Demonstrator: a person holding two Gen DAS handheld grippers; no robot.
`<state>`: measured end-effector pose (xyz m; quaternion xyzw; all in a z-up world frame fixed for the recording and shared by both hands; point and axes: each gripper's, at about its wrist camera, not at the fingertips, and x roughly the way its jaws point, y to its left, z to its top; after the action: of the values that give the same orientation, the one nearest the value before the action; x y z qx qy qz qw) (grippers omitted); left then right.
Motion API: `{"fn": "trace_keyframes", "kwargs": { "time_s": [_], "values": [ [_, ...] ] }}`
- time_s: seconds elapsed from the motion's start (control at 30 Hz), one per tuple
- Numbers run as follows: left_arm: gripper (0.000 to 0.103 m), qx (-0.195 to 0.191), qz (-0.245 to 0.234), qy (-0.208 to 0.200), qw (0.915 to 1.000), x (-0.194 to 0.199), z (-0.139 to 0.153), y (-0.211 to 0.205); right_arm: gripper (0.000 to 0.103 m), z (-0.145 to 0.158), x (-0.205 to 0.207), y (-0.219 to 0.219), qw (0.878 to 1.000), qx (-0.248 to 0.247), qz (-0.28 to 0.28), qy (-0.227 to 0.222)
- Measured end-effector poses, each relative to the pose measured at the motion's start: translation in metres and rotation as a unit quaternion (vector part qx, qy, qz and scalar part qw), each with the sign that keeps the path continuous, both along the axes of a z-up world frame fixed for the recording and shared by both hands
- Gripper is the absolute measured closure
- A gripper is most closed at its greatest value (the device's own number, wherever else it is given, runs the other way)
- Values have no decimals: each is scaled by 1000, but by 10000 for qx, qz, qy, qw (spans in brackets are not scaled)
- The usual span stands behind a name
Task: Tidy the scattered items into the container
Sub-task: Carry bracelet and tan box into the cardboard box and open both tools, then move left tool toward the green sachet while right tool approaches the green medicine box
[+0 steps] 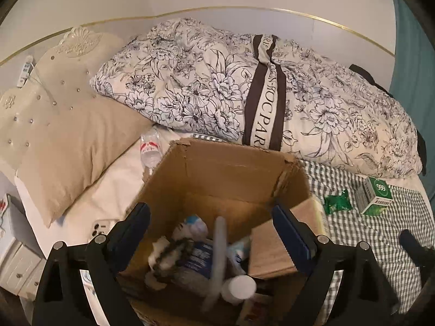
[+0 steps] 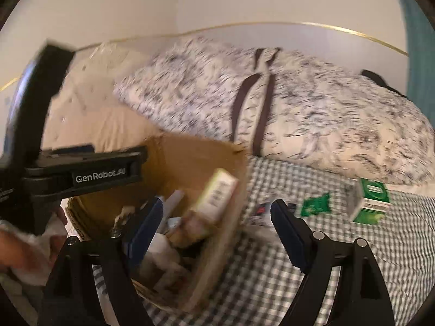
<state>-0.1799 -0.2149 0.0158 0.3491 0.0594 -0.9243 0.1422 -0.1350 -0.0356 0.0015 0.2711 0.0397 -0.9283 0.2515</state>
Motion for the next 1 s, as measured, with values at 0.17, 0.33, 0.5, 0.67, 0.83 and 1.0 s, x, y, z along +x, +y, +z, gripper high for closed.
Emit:
{"fn": "trace_keyframes", "kwargs": {
  "time_s": [0.17,0.33,0.5,0.67,0.83,1.0],
  "values": [
    [2,170,-263,27,9995,16,2,42,20,0,4,74,9973,-88,-728,-24],
    [0,248,-628,-30,9977,30,-1,91,20,-5,15,144,9901,-196,-1376,-209],
    [0,199,-1030,-214,9943,32,-16,149,15,-7,24,197,9832,-314,-1768,-321],
    [0,102,-1243,-340,9916,12,-38,194,10,-17,25,225,9820,-311,-1823,-389],
    [0,88,-1286,-422,9908,-35,-68,218,10,-39,-1,244,9823,-318,-1781,-489],
    [0,116,-1243,-520,9908,-90,-92,231,10,-59,-57,251,9821,-424,-1701,-696]
  ]
}}
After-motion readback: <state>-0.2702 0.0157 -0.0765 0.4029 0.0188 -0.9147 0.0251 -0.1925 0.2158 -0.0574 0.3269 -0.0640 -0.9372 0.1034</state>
